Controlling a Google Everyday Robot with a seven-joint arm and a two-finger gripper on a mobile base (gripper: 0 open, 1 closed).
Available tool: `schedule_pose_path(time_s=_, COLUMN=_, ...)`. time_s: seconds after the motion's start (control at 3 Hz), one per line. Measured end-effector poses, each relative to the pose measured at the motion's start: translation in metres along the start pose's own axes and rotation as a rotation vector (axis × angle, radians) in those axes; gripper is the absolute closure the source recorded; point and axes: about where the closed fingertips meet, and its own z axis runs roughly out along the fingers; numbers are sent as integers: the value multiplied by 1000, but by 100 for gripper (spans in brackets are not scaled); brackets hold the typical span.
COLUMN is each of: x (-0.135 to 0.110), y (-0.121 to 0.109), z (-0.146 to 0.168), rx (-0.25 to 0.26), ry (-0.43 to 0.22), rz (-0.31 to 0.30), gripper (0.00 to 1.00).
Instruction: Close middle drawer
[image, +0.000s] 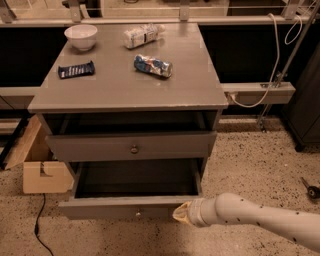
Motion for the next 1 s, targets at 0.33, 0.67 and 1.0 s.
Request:
schedule_pose_path(time_s=0.33, x=-24, y=-27, z=12, rx=73, ry=-150, rz=-131, gripper=100)
schedule_pose_path(time_s=0.67, x=-24, y=-27, z=12, rx=73, ry=-150, rz=-131, gripper=100)
schedule_pose_path(time_s=1.0, x=-21, y=-45, z=23, rx=82, ry=-142, rz=-154, gripper=100)
